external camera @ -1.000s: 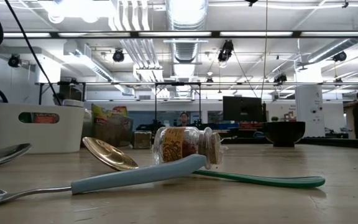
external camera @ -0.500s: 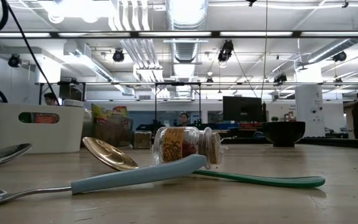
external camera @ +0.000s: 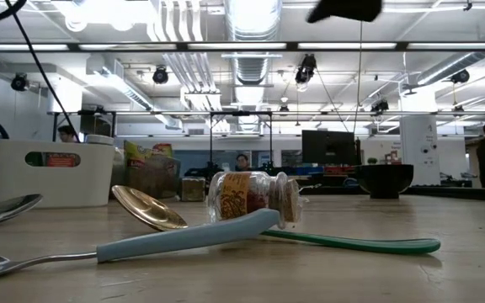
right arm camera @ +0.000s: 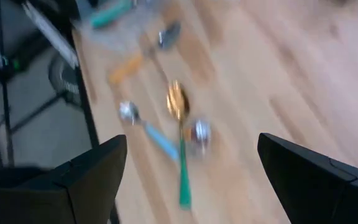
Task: Pick & Place Food Item
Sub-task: Put the orange seasoning bag into the white bin
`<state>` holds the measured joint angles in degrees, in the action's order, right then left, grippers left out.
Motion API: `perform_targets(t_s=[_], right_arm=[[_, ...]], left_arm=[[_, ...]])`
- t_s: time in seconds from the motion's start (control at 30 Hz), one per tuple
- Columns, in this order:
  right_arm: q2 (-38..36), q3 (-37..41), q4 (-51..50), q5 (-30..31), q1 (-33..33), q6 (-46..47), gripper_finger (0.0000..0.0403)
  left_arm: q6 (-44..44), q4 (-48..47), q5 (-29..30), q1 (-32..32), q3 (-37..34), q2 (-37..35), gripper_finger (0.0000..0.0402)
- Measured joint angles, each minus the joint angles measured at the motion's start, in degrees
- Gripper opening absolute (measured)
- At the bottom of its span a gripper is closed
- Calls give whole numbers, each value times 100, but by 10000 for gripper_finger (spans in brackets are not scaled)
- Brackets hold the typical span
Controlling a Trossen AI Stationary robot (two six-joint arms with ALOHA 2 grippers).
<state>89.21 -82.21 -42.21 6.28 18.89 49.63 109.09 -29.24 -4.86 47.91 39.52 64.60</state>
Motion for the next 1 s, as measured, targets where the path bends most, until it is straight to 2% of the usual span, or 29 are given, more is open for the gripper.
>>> perform_targets(t_s=[0.2,0.33,0.53,0.77,1.0], right_arm=[[0,74,-2100,-195,153,1022,357],[0,294,-2704,-589,554,1363,357],[30,813,-2502,-1247,1352,2148,357],[28,1108,-2400,-1300,2387,3490,357],[276,1537,-1546,-1297,3052,4362,357]], left_arm=[[-714,8,406,-241,555,0,291],[-1260,10,752,-434,874,0,291],[-1708,10,939,-699,999,0,291],[-2142,10,934,-1053,977,4,291],[-2509,44,536,-1515,975,4,291]])
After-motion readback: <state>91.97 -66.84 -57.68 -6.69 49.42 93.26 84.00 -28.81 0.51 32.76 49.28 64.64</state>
